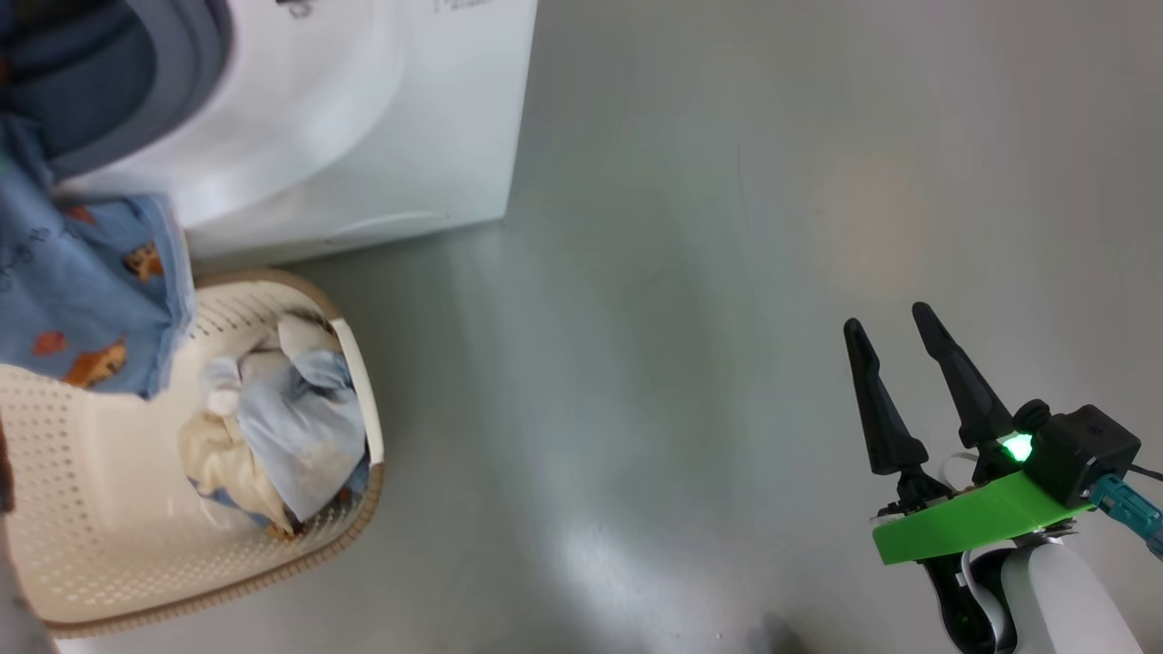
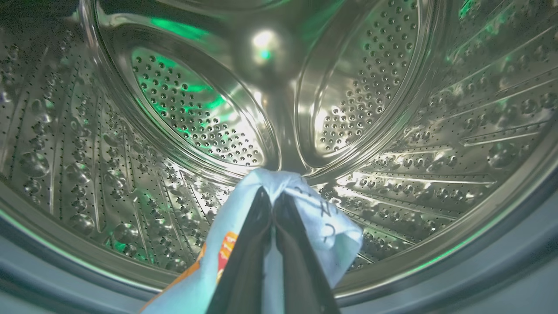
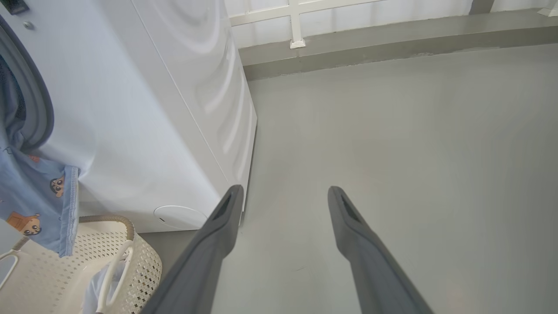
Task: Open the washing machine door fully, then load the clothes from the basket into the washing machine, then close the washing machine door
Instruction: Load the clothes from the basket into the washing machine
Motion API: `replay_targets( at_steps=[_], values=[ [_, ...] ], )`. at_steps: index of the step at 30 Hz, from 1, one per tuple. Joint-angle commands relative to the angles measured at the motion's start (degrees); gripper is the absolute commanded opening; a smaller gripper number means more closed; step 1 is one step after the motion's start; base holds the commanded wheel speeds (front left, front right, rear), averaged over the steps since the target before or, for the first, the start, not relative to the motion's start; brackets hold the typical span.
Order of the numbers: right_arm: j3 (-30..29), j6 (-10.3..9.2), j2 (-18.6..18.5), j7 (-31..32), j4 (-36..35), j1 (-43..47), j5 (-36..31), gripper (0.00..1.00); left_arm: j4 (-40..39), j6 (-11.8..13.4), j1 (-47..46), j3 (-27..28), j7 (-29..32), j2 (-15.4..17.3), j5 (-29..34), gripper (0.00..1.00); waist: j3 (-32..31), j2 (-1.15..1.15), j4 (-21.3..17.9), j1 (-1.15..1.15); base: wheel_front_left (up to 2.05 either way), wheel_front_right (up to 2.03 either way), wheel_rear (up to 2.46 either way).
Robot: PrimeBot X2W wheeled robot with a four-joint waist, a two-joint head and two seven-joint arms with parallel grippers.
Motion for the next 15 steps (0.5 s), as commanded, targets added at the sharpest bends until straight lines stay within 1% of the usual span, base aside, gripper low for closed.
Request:
replay_targets(
  at_steps=[1,9,15],
  values=[
    [1.2,0.09,-0.1,-0.7,-1.4,0.2,0.7,1.0,-0.4,-0.3,-1.4,0.5,0.3,3.3,-0.3,0.0,2.8,0.0,-0.3,0.0,0.0,0.0,0.0],
    [1.2,0.09,0.2,-0.7,-1.6,-0.3,0.9,1.0,5.4,-0.9,-8.4,-1.5,2.7,3.6,-0.3,0.0,6.3,0.0,0.5,0.0,0.0,0.0,0.0],
    [2.1,0.09,0.5,-0.7,-1.3,-0.8,1.2,1.0,7.2,-0.5,-12.4,-3.5,1.2,4.8,1.4,0.0,7.9,0.0,0.5,0.0,0.0,0.0,0.0]
  ],
)
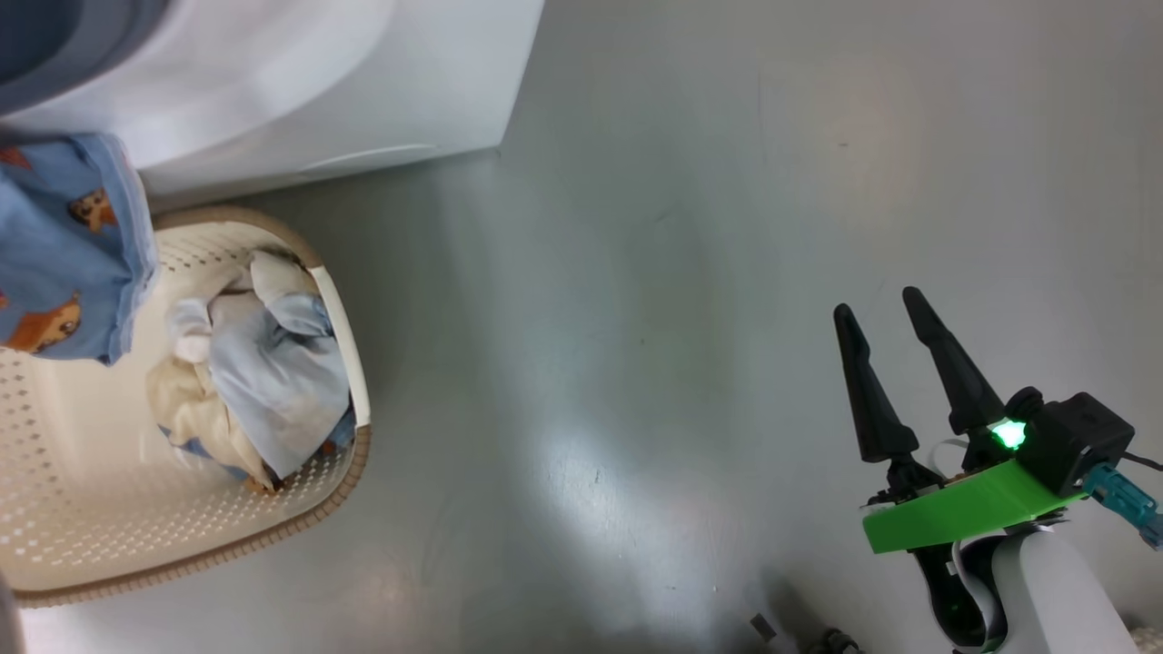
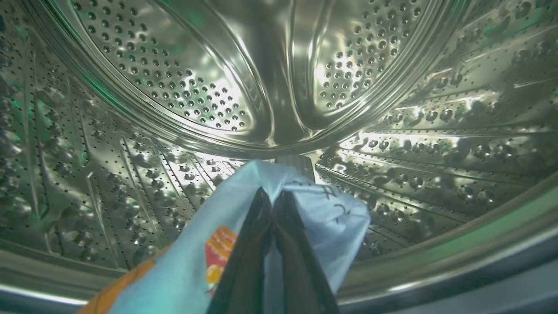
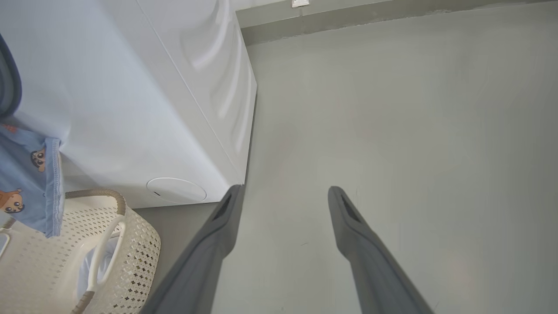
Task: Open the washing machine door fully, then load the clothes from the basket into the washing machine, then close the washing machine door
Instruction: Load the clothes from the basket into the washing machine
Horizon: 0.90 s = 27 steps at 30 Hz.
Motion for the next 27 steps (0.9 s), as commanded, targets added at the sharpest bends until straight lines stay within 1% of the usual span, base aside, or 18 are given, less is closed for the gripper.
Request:
replay_targets(
  at_steps=[1,5,7,8,9,11,13,15,17,18,19,27],
  values=[
    [1.7,0.09,0.1,-0.7,-1.0,0.5,1.1,1.0,-1.2,0.4,-1.9,-0.2,-1.6,3.7,1.1,0.0,1.0,0.0,0.0,0.0,0.0,0.0,0.0],
    [2.2,0.09,0.2,-0.7,-1.2,0.1,1.3,1.0,-3.7,0.7,-4.3,-1.7,-4.3,4.3,2.8,0.0,2.1,0.0,-0.4,0.0,0.0,0.0,0.0],
    [2.2,0.09,0.2,-0.7,-1.3,-0.2,1.5,1.0,-6.7,0.8,-5.0,-2.5,-4.7,4.3,3.7,0.0,2.6,0.0,-0.6,0.0,0.0,0.0,0.0],
    [2.2,0.09,0.2,-0.7,-1.3,-0.2,1.5,1.0,-6.7,0.8,-5.0,-2.5,-4.7,4.3,3.7,0.0,2.6,0.0,-0.6,0.0,0.0,0.0,0.0],
    [2.2,0.09,0.2,-0.7,-1.3,-0.3,1.5,1.0,-9.4,0.8,-5.1,-2.6,-4.8,4.2,3.9,0.0,2.9,0.0,-0.6,0.0,0.0,0.0,0.0],
    [2.2,0.09,0.2,-0.7,-1.3,-0.5,1.6,1.0,-14.7,0.9,-4.1,-2.8,-4.8,4.3,4.7,0.0,3.2,0.0,-0.8,0.0,0.0,0.0,0.0],
    [2.3,0.09,0.2,-0.7,-1.2,-0.7,1.7,1.0,-18.5,1.2,-2.5,-2.5,-4.8,4.3,5.0,0.0,3.3,0.0,-0.9,0.0,0.0,0.0,0.0],
    [2.3,0.09,0.2,-0.7,-1.0,-0.9,1.7,1.0,-20.4,1.3,-0.9,-2.1,-4.8,4.2,5.0,0.0,3.2,0.0,-1.0,0.0,0.0,0.0,0.0],
    [2.3,0.09,0.2,-0.7,-0.8,-1.0,1.7,1.0,-19.9,1.7,0.5,-1.2,-4.8,3.5,4.2,0.01,3.0,0.0,-0.8,0.0,0.0,0.0,0.0],
    [2.2,0.09,0.2,-0.7,-0.8,-1.0,1.7,1.0,-20.0,1.8,1.0,-0.9,-4.8,3.3,4.1,0.56,2.9,0.0,-0.7,0.0,0.0,0.0,0.0],
    [2.2,0.09,0.2,-0.7,-0.7,-1.1,1.7,1.0,-19.4,2.0,1.7,-0.4,-4.8,3.0,3.7,1.0,2.7,0.0,-0.6,0.0,0.0,0.0,0.0],
    [1.7,0.09,0.0,-0.7,-0.2,-1.0,1.6,1.0,-18.3,1.8,5.2,1.3,-4.8,1.4,2.5,1.0,0.5,0.0,1.0,0.0,0.0,0.0,0.0]
  ],
)
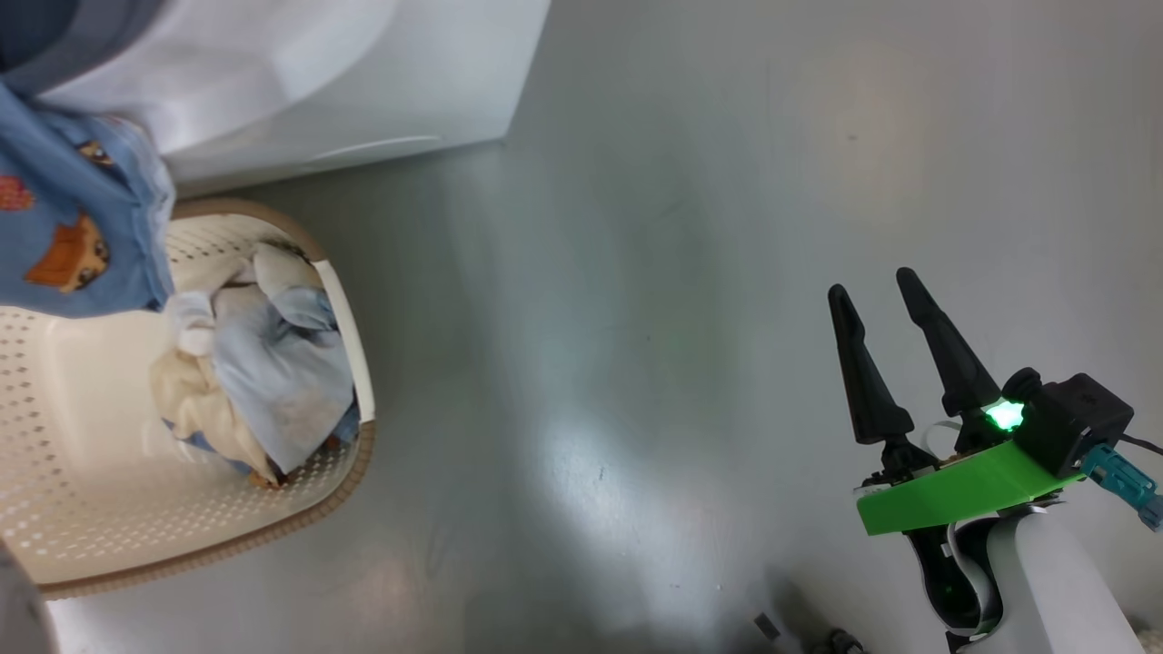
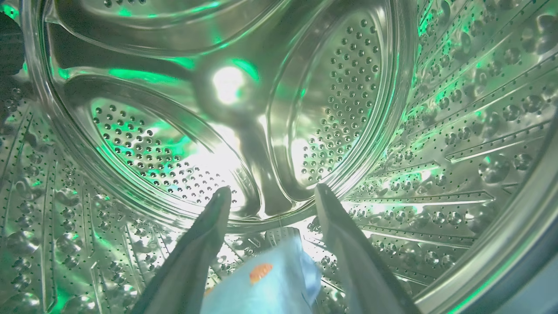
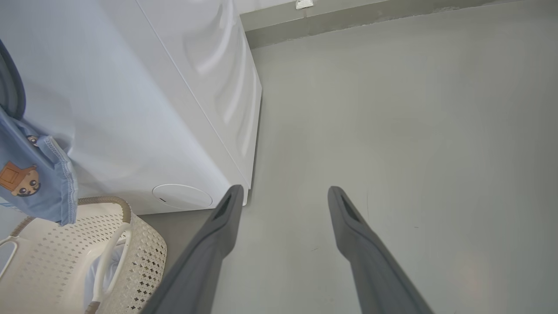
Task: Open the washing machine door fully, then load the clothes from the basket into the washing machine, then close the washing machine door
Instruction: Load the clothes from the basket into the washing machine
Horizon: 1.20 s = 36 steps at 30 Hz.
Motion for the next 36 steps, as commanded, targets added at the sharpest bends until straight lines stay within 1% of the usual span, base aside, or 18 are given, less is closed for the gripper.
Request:
replay_targets(
  at_steps=[1,12,18,22,23,33,36],
  values=[
    [0.8,0.09,-0.2,-0.7,-0.9,1.2,0.2,1.0,-1.2,0.3,1.8,1.2,-0.3,2.2,-0.5,1.0,-1.0,0.0,0.8,0.0,0.0,0.0,0.0],
    [0.3,0.09,-0.8,-0.7,-0.2,1.7,0.2,1.0,-0.6,-0.1,7.6,2.2,-0.3,-1.1,-1.1,1.0,-5.9,0.0,3.3,0.0,0.0,0.0,0.0],
    [-0.1,0.09,-1.0,-0.7,-0.1,2.2,0.2,1.0,-1.6,-0.3,12.3,3.5,-0.3,-2.6,-1.8,1.0,-8.4,0.0,4.2,0.0,0.0,0.0,0.0],
    [-0.1,0.09,-0.8,-0.7,0.0,2.6,0.1,1.0,-6.3,-0.3,18.4,5.3,-0.3,-3.6,-2.3,1.0,-9.6,0.0,4.4,0.0,0.0,0.0,0.0],
    [-0.1,0.09,-0.8,-0.7,0.0,2.6,0.1,1.0,-6.3,-0.3,18.4,5.3,-0.3,-3.6,-2.3,1.0,-9.6,0.0,4.4,0.0,0.0,0.0,0.0],
    [-0.4,0.09,-0.8,-0.7,-0.1,3.1,0.0,1.0,-17.9,-1.2,31.9,7.4,-0.3,-7.1,-2.5,1.0,-10.4,0.0,4.7,0.0,0.0,0.0,0.0],
    [-0.3,0.09,-1.0,-0.7,0.1,3.3,-0.2,1.0,-20.9,-1.1,35.7,8.2,-0.3,-8.6,-3.0,1.0,-10.8,0.0,4.8,0.0,0.0,0.0,0.0]
  ],
)
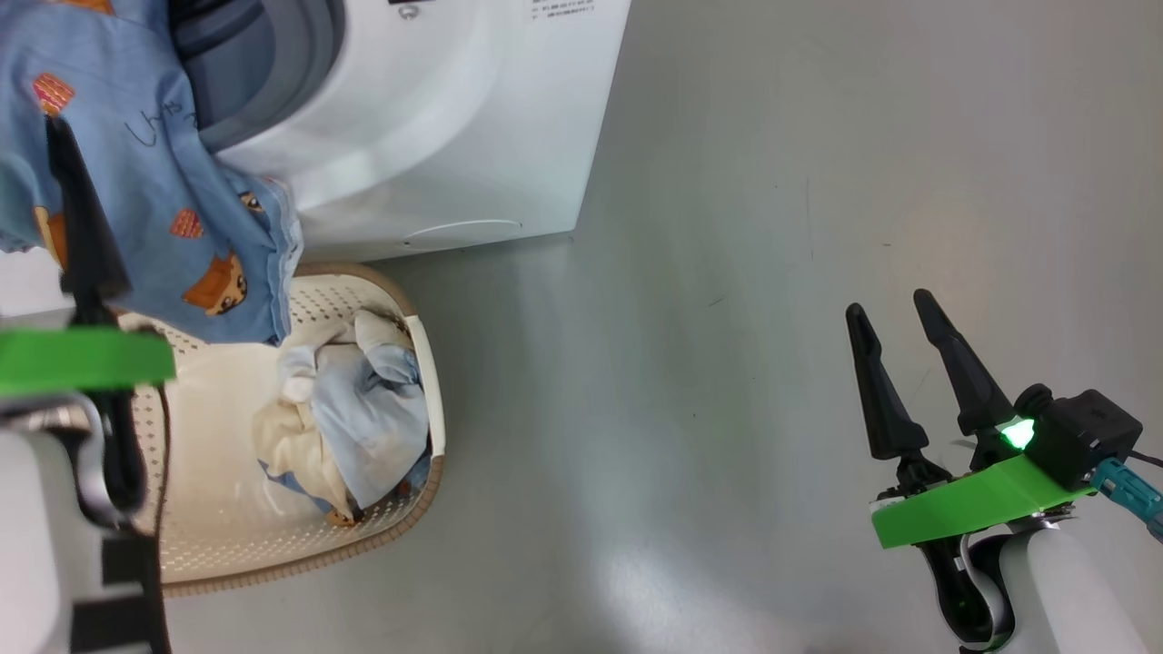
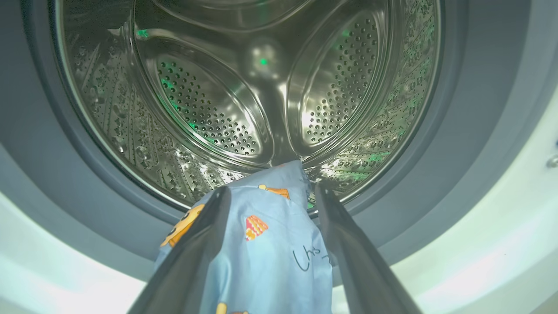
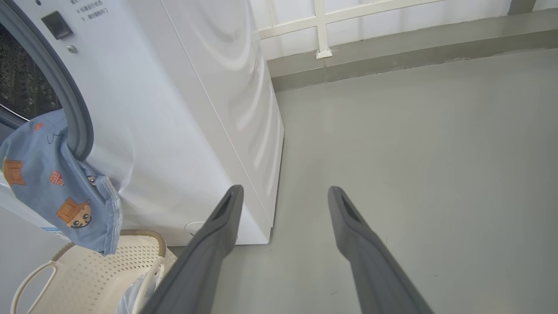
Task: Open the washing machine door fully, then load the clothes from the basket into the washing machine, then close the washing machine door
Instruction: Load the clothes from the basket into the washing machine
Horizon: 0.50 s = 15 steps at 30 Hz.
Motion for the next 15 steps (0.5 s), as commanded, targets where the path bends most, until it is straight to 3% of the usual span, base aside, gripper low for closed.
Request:
replay_targets(
  at_steps=[1,15],
  values=[
    [1.2,0.09,-0.4,-0.7,-1.0,1.7,-0.3,1.0,-2.3,-0.1,2.3,1.7,-0.3,1.6,-0.1,1.0,-0.2,0.0,0.0,0.0,0.0,0.0,0.0],
    [2.0,0.09,-0.8,-0.7,-0.6,1.8,-0.2,1.0,-9.4,2.1,19.2,1.1,-0.3,-2.0,-1.5,1.0,-1.4,0.0,0.2,0.0,0.0,0.0,0.0]
  ],
)
